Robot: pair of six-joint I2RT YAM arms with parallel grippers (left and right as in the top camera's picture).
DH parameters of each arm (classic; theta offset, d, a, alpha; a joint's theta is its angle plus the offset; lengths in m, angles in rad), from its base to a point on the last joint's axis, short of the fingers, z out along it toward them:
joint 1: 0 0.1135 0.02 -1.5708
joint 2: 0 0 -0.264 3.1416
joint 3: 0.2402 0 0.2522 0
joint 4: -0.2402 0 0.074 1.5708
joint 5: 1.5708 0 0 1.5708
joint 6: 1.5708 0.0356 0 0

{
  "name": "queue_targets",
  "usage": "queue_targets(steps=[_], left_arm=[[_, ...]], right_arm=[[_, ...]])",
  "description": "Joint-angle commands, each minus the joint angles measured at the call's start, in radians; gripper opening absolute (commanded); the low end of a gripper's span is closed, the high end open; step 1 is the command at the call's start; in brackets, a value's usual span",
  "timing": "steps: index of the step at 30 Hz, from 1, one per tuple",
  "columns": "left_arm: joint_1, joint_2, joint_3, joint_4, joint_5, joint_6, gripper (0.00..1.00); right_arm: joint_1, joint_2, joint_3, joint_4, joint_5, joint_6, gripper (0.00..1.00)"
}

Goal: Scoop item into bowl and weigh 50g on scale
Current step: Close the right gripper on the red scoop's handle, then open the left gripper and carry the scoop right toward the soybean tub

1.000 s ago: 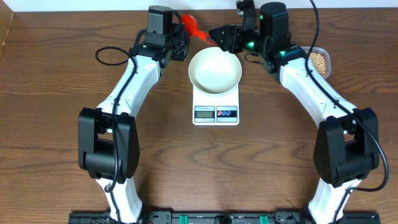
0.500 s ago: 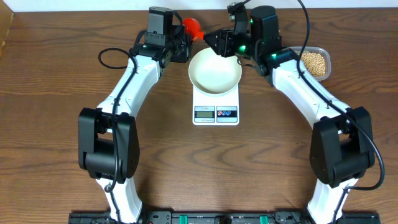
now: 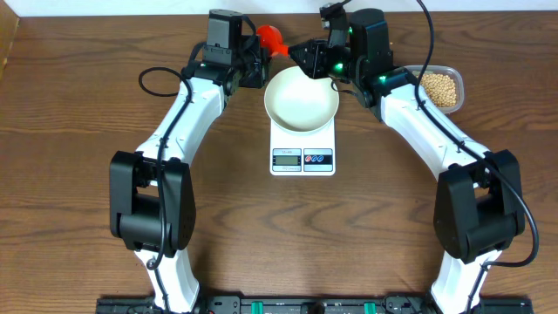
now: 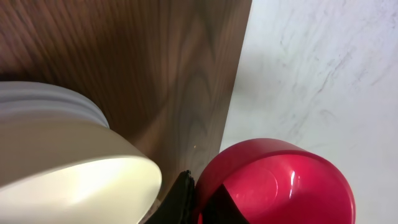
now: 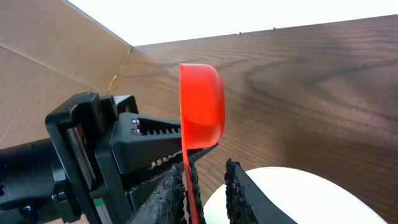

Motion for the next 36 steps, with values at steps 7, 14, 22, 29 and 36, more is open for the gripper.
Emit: queue_targets(steps=[7, 14, 22, 29, 36], left_arm=[[-0.003, -0.03, 0.0, -0.002, 0.01, -0.005, 0.07], [-0.003, -0.029, 0.0, -0.003, 0.01, -0.005, 0.07], [-0.013, -0.029, 0.0, -0.003, 0.009, -0.005, 0.07], [-0.013, -0.03, 0.0, -0.003, 0.009, -0.005, 0.07], [-0.013, -0.029, 0.0, -0.01, 0.008, -0.005, 0.92]], right_arm=[[0.027, 0.001, 0.021, 0.0, 0.005, 0.007, 0.22], [0.029, 0.001, 0.021, 0.0, 0.005, 0.007, 0.19], [0.029, 0.001, 0.021, 0.0, 0.005, 0.007, 0.07], [0.027, 0.001, 0.021, 0.0, 0.005, 0.007, 0.01], [0.019, 0.001, 0.021, 0.0, 0.016, 0.007, 0.01]])
